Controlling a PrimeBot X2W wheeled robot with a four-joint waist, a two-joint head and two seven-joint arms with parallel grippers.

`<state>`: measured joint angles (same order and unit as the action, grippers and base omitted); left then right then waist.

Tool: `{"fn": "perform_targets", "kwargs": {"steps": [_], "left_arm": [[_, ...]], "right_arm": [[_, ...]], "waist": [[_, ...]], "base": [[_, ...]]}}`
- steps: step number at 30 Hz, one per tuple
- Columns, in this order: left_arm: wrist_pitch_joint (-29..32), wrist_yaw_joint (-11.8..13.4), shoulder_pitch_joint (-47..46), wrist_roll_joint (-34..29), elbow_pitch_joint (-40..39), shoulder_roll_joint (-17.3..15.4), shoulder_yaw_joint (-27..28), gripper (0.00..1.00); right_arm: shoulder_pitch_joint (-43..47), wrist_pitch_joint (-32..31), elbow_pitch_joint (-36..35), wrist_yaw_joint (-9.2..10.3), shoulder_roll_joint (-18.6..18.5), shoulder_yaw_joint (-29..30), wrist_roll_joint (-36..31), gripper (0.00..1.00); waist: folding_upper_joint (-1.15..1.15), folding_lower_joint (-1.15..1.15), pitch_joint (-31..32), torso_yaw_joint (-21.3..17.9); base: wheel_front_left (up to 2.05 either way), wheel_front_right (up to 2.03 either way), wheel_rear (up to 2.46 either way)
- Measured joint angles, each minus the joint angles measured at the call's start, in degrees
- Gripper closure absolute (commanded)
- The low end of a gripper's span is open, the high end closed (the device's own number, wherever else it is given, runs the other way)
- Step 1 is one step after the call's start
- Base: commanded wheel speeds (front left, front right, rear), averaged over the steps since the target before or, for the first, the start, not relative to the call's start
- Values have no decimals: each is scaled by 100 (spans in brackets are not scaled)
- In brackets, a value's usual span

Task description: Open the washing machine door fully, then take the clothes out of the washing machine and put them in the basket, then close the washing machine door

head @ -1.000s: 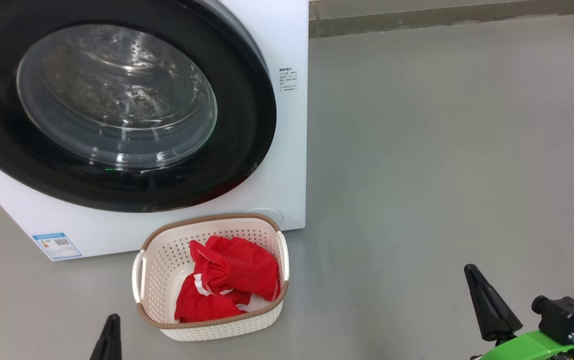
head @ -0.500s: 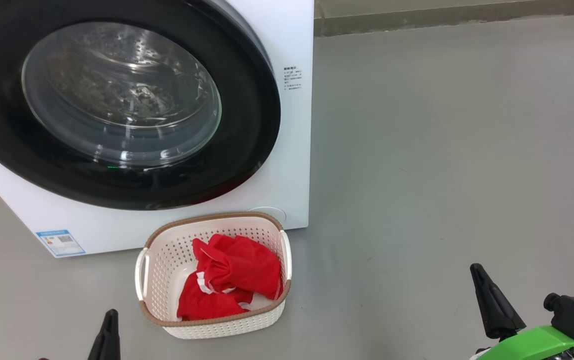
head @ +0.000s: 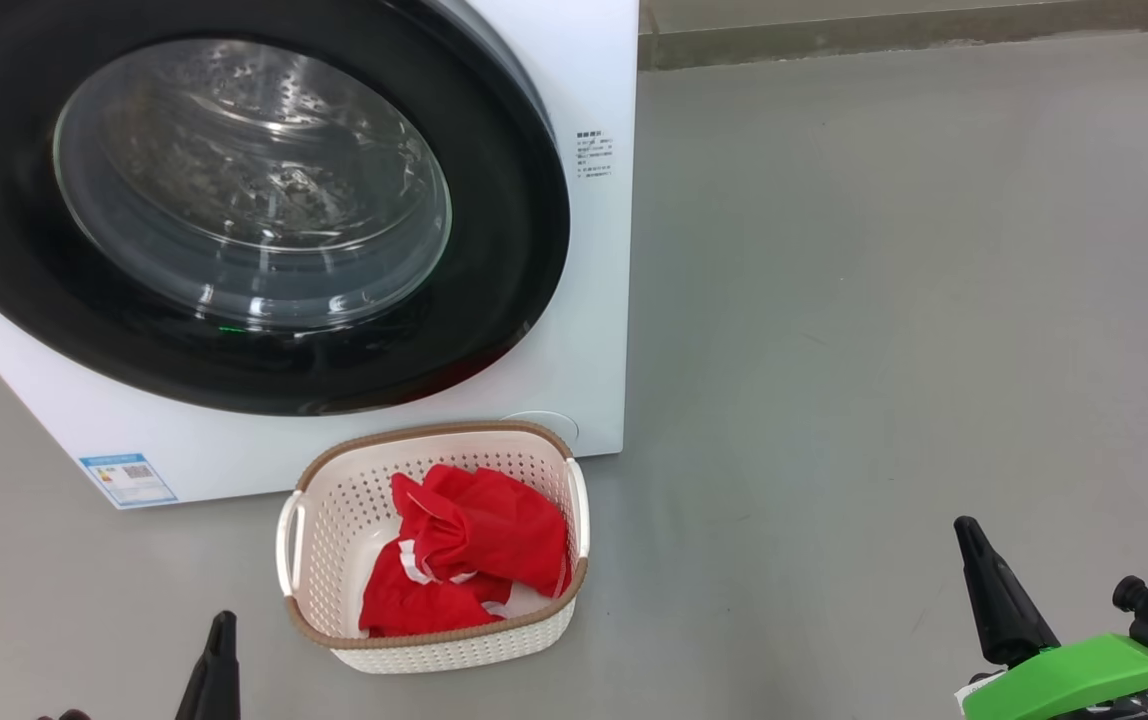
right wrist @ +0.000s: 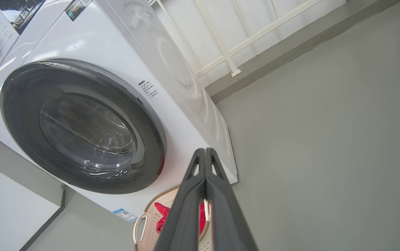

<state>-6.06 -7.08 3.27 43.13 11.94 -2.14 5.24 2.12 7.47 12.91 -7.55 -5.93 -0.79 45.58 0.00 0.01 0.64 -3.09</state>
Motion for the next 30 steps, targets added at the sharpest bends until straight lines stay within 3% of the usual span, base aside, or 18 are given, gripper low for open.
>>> {"fn": "perform_targets", "kwargs": {"steps": [30], "left_arm": [[479,0,-242,1905,125,-1,-7,100]], "right_arm": [[-229,-505,91,1,86,242,1852,100]], "waist": [[0,0,-32,122]], "base": [[0,0,0]]}}
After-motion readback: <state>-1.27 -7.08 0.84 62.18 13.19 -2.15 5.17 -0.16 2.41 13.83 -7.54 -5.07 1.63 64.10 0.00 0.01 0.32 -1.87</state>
